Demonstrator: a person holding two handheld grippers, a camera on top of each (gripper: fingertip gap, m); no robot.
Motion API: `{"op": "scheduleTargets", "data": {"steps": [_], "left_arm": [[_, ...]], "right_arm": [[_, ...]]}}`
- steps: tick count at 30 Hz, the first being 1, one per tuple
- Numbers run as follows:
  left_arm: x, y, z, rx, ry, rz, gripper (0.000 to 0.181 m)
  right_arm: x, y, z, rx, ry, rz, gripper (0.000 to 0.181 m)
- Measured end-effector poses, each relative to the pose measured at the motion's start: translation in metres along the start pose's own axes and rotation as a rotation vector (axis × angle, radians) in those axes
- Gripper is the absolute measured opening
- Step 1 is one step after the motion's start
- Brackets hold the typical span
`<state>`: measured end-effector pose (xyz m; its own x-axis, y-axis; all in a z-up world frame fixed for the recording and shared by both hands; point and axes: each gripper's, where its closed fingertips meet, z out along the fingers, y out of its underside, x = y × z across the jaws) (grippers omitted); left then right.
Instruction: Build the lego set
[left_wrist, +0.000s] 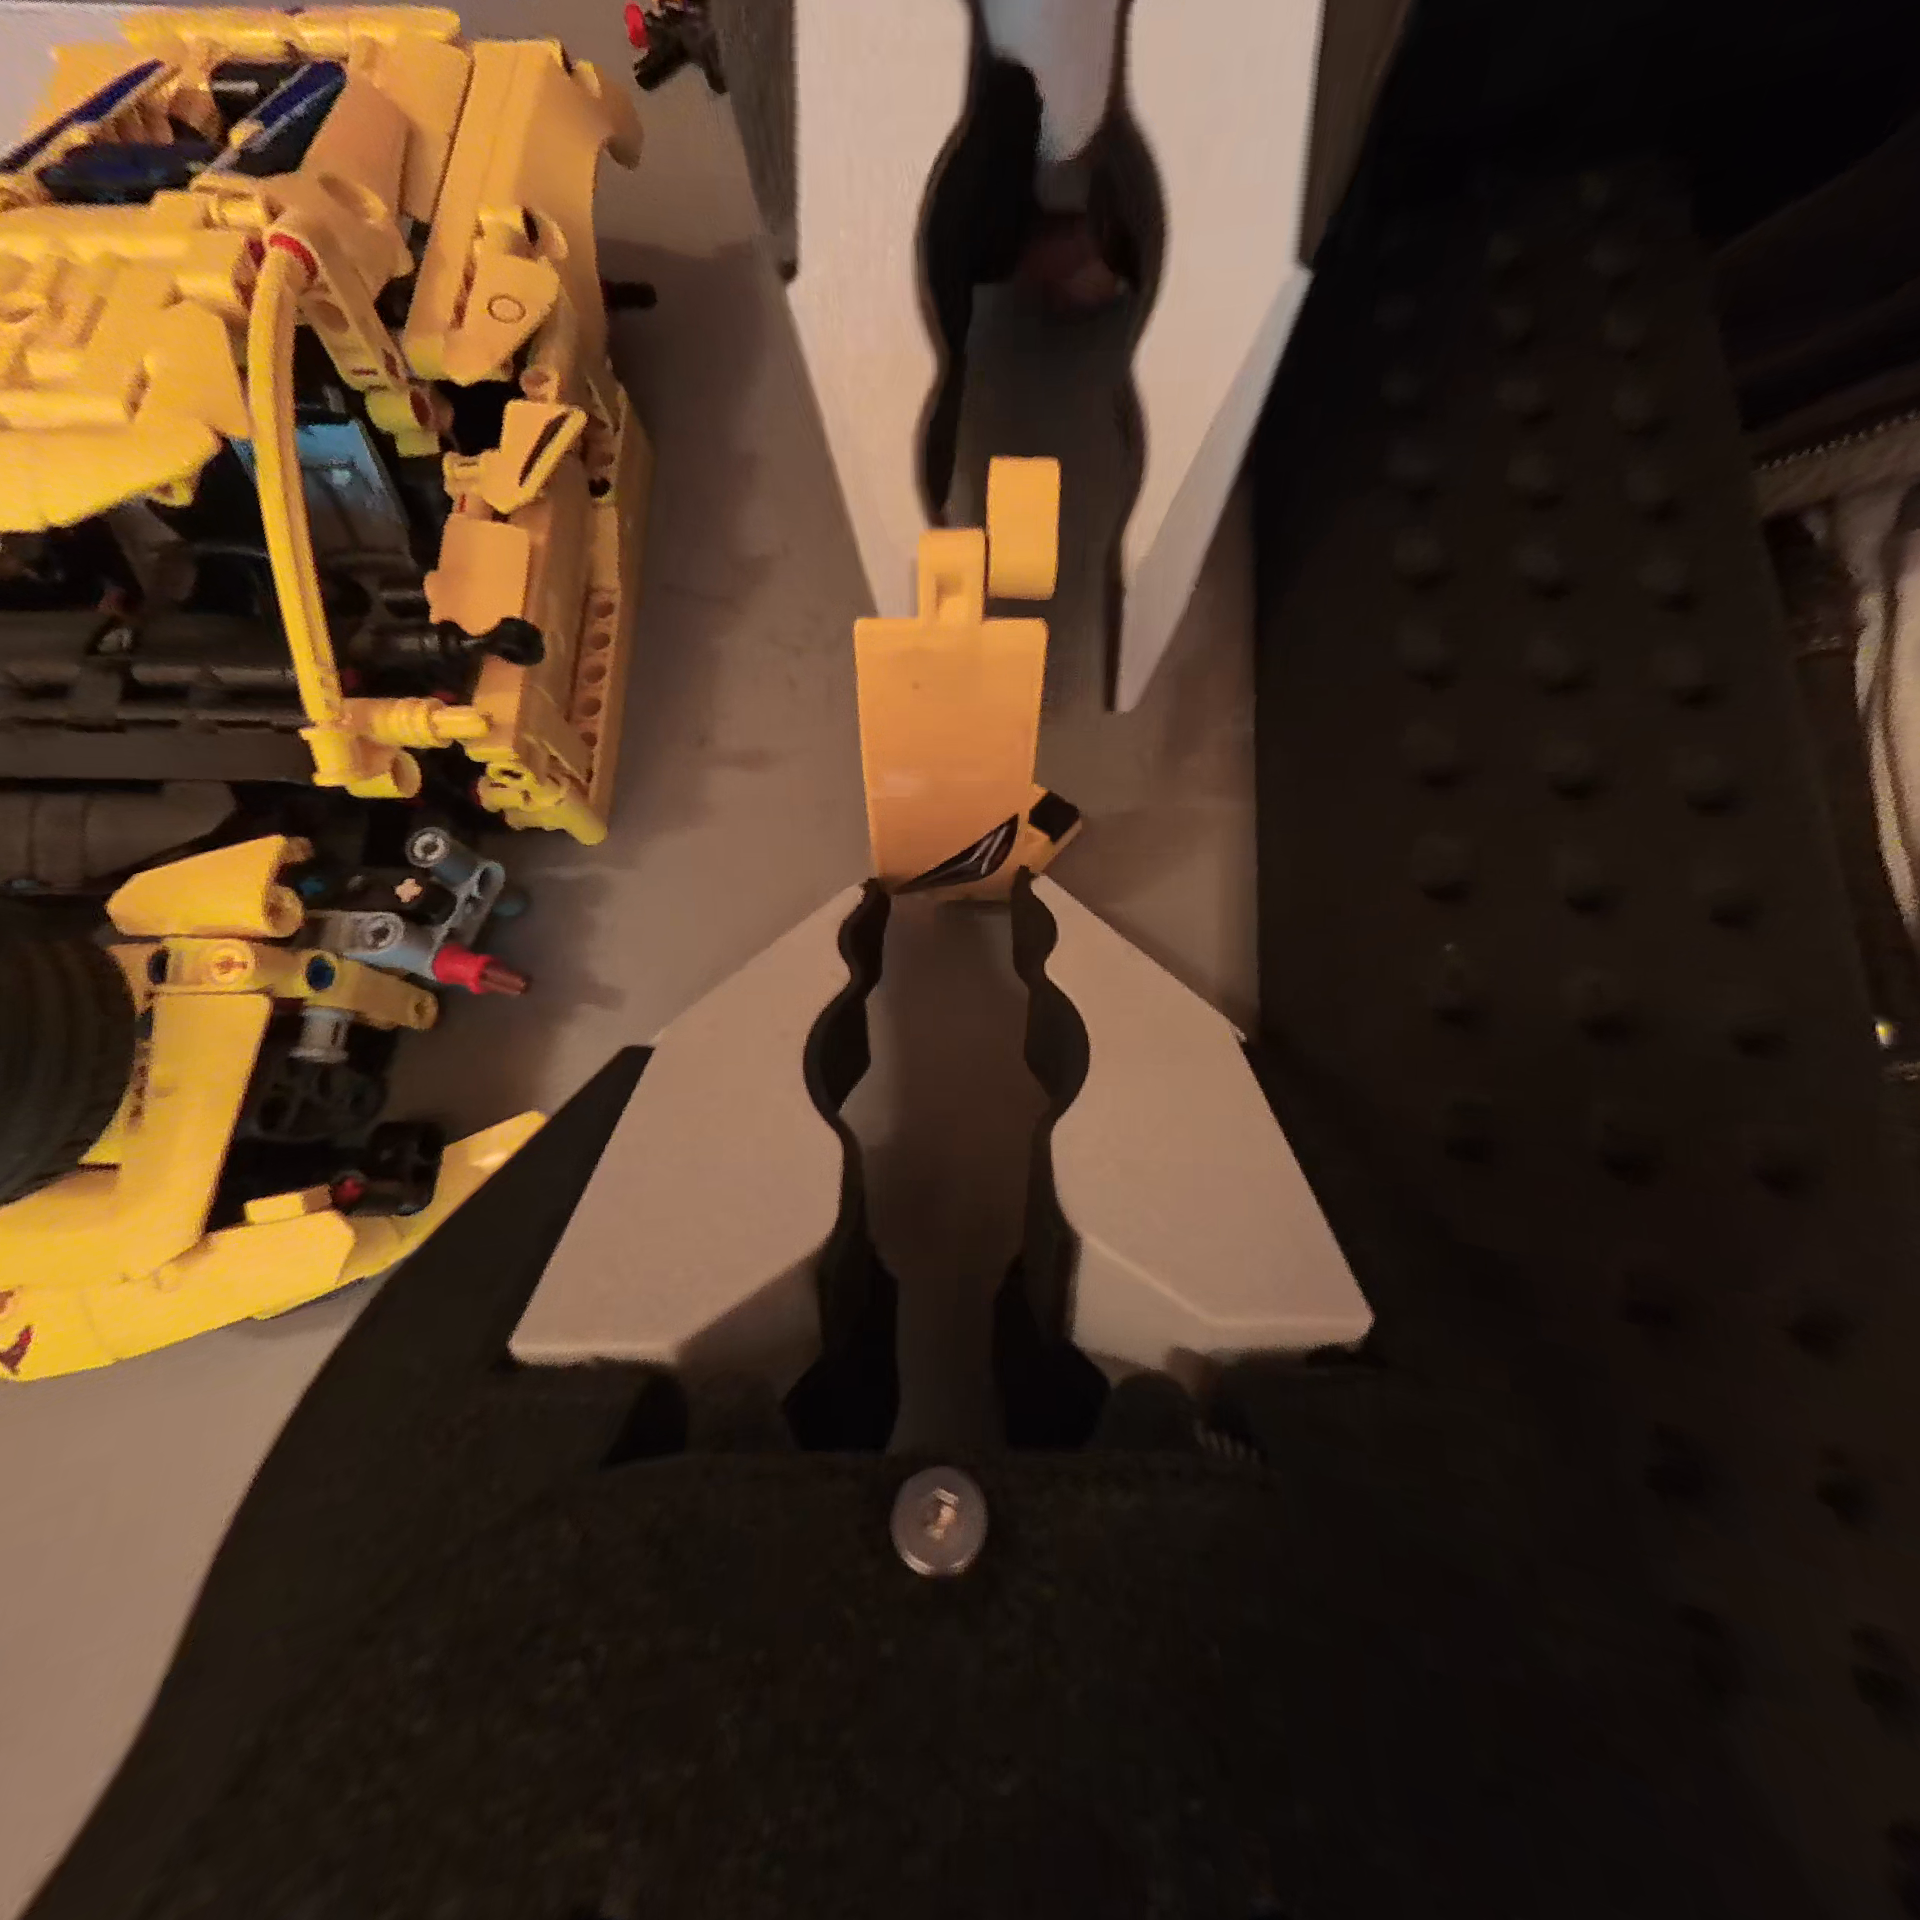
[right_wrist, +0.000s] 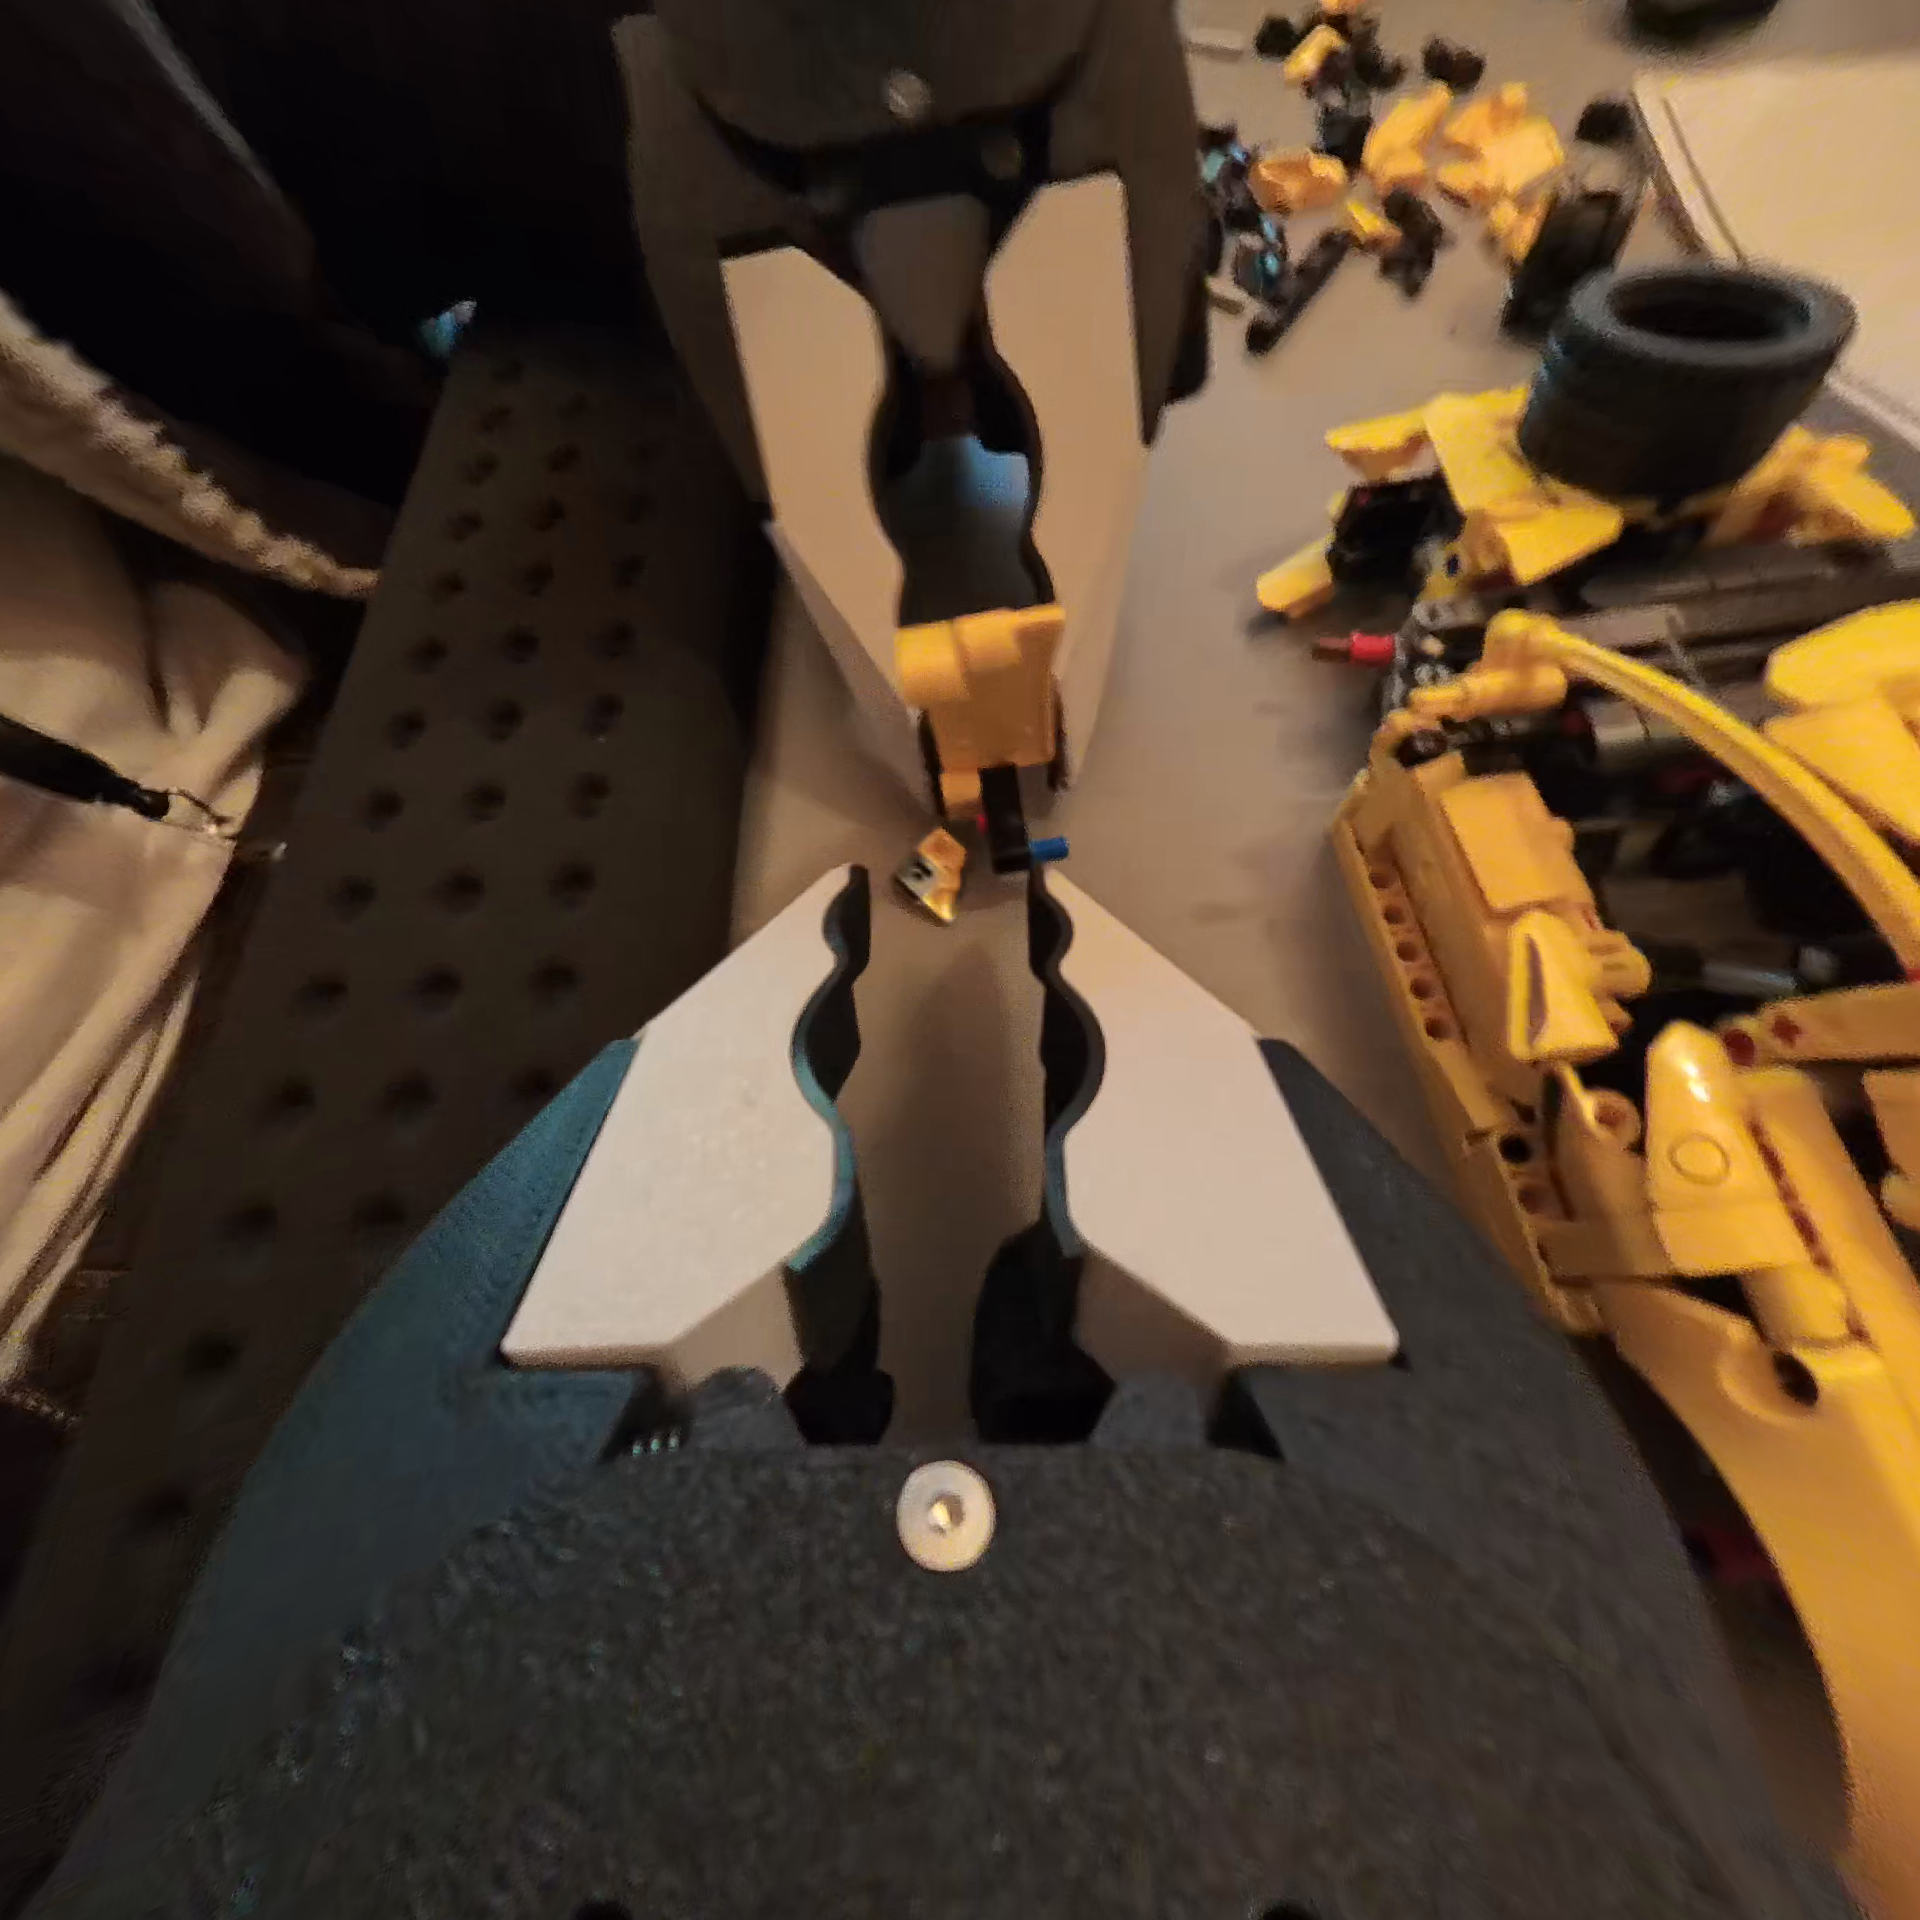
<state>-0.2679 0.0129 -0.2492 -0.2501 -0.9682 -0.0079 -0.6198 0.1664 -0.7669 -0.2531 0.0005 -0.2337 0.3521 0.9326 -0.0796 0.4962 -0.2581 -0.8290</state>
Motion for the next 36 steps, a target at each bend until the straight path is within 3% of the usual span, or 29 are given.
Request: {"op": "scheduleTargets", "data": {"steps": [7, 16, 23, 32, 36], "left_arm": [[0.0, 0.005, 0.0, -0.011, 0.036, -0.051, 0.025], [0.001, 0.006, -0.001, -0.012, 0.038, -0.05, 0.025], [0.001, 0.006, -0.001, -0.008, -0.003, 0.033, 0.028], [0.001, 0.004, -0.015, 0.049, -0.042, 0.082, 0.038], [0.002, -0.016, -0.038, 0.146, -0.075, 0.08, 0.037]], "right_arm": [[-0.011, 0.011, 0.01, -0.083, 0.026, -0.211, 0.016], [-0.007, 0.015, 0.019, -0.135, 0.091, -0.293, 0.001], [-0.009, 0.015, 0.01, -0.127, -0.056, 0.036, 0.0], [-0.021, 0.011, 0.008, -0.088, -0.179, 0.147, 0.0], [-0.031, 0.0, 0.004, -0.035, -0.256, 0.193, 0.0]]}}
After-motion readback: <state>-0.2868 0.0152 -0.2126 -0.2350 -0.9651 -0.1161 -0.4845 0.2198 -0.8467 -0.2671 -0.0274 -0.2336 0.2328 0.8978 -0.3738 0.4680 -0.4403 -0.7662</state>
